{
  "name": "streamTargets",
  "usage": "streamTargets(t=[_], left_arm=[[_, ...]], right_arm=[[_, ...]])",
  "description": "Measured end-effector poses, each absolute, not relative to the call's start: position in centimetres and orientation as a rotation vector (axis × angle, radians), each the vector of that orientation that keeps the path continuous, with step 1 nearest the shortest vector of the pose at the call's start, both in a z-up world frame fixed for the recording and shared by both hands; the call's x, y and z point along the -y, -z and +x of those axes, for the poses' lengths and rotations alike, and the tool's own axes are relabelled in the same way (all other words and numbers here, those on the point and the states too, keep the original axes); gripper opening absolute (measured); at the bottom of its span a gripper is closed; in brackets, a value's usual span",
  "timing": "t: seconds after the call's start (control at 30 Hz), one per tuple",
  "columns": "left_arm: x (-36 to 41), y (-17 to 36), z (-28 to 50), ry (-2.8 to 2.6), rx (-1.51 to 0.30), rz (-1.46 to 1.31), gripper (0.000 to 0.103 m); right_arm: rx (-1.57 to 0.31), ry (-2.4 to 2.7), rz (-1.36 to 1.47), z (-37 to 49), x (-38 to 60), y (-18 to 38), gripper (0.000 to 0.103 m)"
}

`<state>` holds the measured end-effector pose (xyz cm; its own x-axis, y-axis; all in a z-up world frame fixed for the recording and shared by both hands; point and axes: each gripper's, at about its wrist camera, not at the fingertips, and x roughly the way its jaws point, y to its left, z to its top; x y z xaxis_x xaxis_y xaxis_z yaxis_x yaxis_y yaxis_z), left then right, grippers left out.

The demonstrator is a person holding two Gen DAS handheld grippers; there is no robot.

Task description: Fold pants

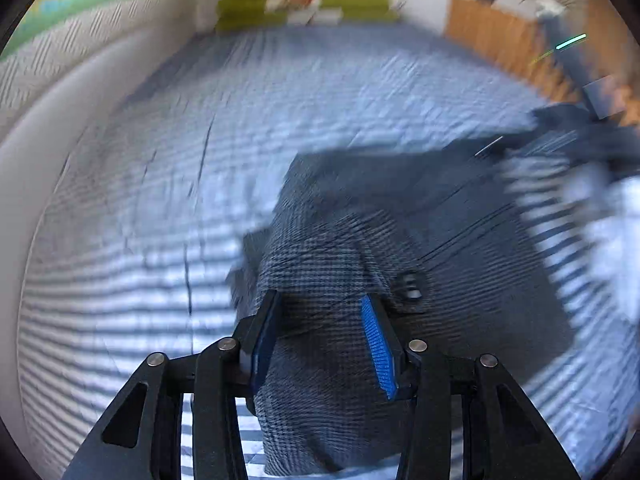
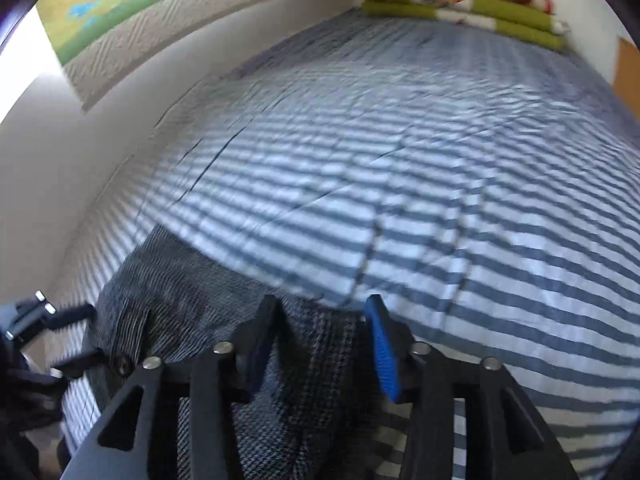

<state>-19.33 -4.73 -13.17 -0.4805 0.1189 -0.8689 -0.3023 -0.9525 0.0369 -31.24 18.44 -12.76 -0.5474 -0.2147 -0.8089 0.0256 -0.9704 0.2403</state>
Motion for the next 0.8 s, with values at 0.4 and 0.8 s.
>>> streamTargets(t=[0.4, 0.8], left_arm=[[3.9, 11.2, -17.9, -2.627, -0.268, -1.254, 0.043], [6.6, 14.7, -23.7, -2.602, -0.126, -1.472, 0.065]], right_arm=[[0.179, 2.54, 1.331, -22.9, -11.6, 12.6, 0.028], [0.47, 2.548, 1.374, -24.0, -17.6, 12.2, 0.017]])
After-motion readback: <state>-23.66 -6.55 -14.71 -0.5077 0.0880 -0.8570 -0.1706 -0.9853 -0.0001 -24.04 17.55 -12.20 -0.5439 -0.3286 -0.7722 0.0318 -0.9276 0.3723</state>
